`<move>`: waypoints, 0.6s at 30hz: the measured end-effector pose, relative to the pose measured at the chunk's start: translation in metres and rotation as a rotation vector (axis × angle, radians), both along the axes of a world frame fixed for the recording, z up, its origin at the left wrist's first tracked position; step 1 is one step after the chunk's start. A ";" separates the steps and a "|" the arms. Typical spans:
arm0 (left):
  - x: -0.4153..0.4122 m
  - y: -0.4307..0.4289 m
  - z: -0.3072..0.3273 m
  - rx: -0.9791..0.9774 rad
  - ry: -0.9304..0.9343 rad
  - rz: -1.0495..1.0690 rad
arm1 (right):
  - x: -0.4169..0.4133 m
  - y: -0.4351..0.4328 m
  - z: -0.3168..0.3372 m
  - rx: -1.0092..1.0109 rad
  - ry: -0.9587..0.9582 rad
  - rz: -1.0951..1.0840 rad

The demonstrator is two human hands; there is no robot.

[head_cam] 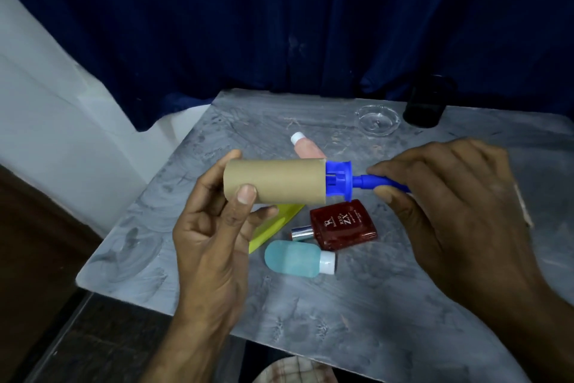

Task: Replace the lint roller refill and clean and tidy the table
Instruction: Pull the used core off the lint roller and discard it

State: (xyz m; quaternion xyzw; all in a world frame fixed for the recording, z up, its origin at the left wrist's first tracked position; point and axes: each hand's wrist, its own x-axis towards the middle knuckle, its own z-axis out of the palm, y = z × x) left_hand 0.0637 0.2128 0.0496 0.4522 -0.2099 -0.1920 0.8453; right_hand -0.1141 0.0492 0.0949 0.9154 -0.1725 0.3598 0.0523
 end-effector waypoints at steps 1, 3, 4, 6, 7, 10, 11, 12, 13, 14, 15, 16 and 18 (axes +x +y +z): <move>0.002 0.005 -0.001 -0.009 0.023 0.009 | 0.004 0.003 0.000 0.018 0.018 0.010; 0.006 0.015 -0.004 -0.016 0.071 0.054 | 0.012 0.008 0.000 0.059 0.053 0.036; 0.009 0.020 -0.005 -0.016 0.095 0.086 | 0.016 0.011 -0.001 0.078 0.064 0.054; 0.015 0.030 -0.008 -0.010 0.153 0.145 | 0.029 0.019 -0.005 0.086 0.066 0.095; 0.018 0.035 -0.010 -0.003 0.188 0.161 | 0.035 0.024 -0.008 0.074 0.058 0.116; 0.024 0.053 -0.018 0.016 0.263 0.179 | 0.057 0.036 -0.021 0.041 0.026 0.190; 0.027 0.060 -0.020 0.020 0.275 0.195 | 0.064 0.041 -0.025 0.041 0.017 0.216; 0.031 0.067 -0.023 0.024 0.288 0.215 | 0.071 0.045 -0.029 0.045 0.015 0.243; 0.034 0.074 -0.027 0.026 0.304 0.239 | 0.078 0.050 -0.032 0.051 0.022 0.274; 0.037 0.081 -0.030 0.028 0.321 0.264 | 0.084 0.056 -0.035 0.057 0.029 0.301; 0.040 0.089 -0.032 0.028 0.334 0.289 | 0.089 0.061 -0.039 0.055 0.032 0.319; 0.042 0.096 -0.034 0.028 0.340 0.313 | 0.095 0.066 -0.042 0.059 0.037 0.331; 0.045 0.108 -0.038 0.026 0.345 0.358 | 0.104 0.075 -0.046 0.090 0.057 0.364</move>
